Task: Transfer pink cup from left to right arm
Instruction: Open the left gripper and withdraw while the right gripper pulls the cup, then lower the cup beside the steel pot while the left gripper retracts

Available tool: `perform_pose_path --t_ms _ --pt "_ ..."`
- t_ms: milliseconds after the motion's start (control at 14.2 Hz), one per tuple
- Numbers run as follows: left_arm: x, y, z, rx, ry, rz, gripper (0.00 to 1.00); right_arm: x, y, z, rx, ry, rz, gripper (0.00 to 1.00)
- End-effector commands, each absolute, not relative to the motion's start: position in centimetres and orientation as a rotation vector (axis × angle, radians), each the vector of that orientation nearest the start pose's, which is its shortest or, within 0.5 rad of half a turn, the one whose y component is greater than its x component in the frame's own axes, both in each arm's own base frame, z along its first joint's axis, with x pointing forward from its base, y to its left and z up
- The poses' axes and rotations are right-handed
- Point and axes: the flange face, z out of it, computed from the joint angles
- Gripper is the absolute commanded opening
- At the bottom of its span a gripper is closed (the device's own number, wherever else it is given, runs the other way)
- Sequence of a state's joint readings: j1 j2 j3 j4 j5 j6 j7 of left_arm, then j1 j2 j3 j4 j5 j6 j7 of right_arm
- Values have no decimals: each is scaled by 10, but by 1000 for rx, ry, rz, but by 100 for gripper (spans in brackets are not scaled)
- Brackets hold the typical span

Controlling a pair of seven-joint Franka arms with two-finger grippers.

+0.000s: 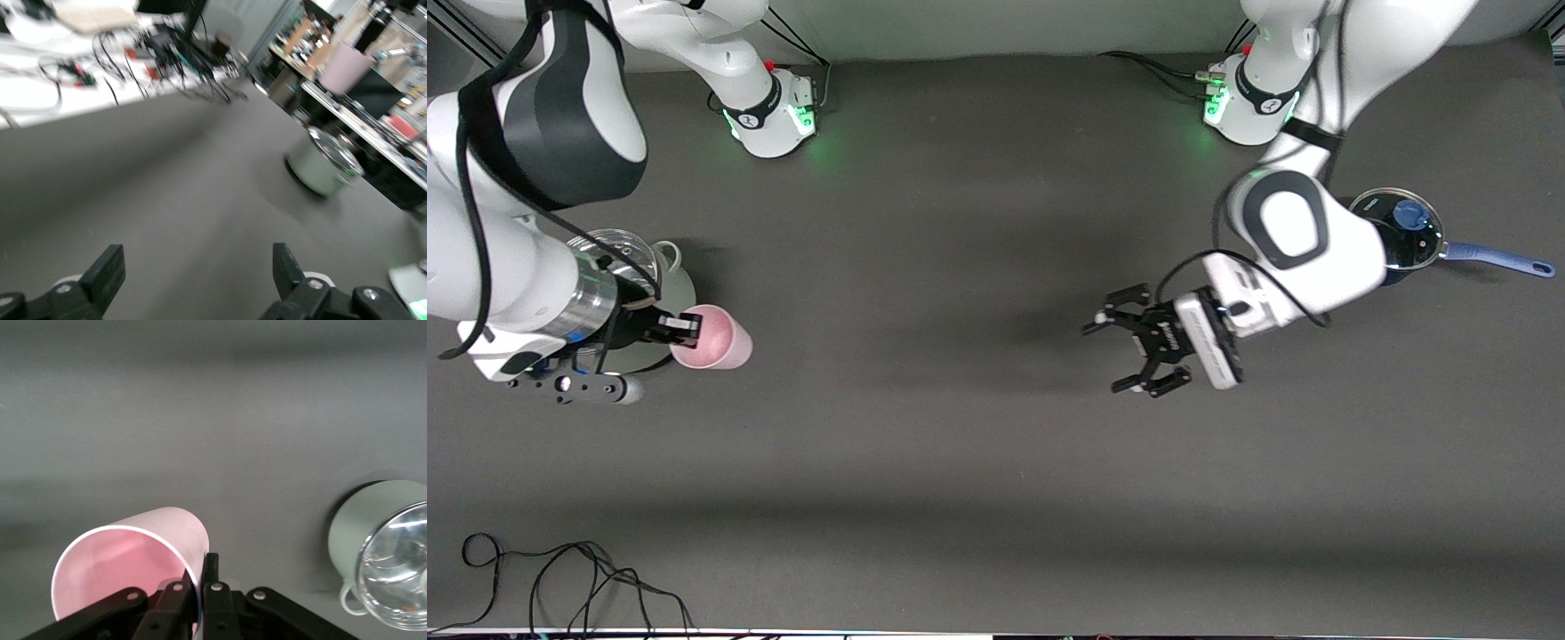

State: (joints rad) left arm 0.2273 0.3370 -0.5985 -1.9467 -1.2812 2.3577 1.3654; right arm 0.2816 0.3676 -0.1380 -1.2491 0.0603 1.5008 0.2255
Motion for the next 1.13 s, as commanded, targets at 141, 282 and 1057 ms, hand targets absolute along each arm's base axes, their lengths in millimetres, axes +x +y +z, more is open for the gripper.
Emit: perform_pose_path --t_ms 141,282,1057 --pt "591 -155 397 2000 -743 237 99 643 74 523 -3213 -26 217 0" --pt "589 -116 403 2034 -773 95 99 642 49 504 -3219 -32 210 0" --pt "585 -13 508 2595 -775 -473 99 583 13 343 -3192 1 26 0"
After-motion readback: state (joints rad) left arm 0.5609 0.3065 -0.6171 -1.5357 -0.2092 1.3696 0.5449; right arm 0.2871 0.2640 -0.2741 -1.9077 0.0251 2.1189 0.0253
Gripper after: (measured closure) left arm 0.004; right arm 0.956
